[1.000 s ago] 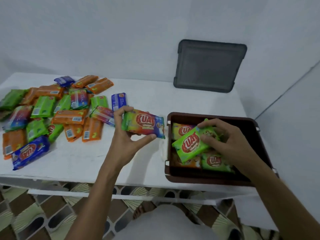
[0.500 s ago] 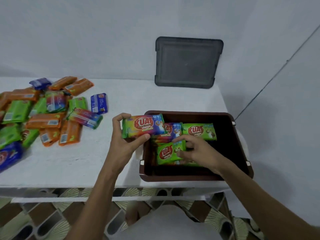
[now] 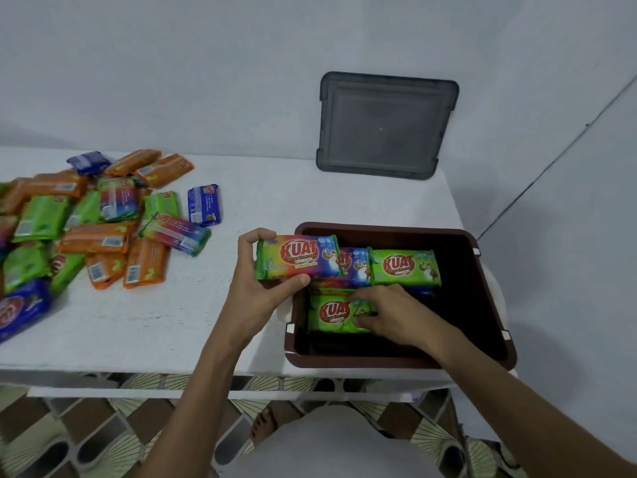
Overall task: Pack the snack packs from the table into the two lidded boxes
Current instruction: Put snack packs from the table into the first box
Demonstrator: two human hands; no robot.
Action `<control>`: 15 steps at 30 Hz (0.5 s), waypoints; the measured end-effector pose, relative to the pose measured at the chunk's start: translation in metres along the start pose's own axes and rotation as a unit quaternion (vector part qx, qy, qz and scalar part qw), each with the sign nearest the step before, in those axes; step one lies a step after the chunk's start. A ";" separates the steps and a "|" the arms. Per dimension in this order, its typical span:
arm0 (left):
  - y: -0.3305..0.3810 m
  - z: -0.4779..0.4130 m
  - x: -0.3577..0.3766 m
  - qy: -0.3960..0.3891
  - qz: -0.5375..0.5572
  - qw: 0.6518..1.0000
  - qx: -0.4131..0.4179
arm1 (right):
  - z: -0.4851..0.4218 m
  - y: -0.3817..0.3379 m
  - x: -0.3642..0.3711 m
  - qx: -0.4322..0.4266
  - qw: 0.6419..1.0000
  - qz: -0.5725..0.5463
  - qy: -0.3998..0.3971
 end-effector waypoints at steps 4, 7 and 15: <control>0.006 0.002 0.004 -0.025 0.000 1.000 -0.005 | 0.014 -0.005 -0.022 -0.027 0.999 0.018 -0.023; 0.009 0.001 0.010 -0.061 -0.005 0.998 -0.004 | 0.022 -0.014 -0.049 -0.023 0.987 -0.133 0.084; 0.014 -0.003 0.036 -0.121 -0.046 0.991 0.013 | 0.037 -0.023 -0.054 -0.053 0.835 -0.543 0.065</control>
Point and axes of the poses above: each hand's wrist, its own z-axis away from the middle knuckle, its own x-axis out of the palm, y = z × x, the point moved 5 cm from there along -z, towards the middle knuckle, and after that the axes turned 2 degrees about x, right-handed, at the moved point
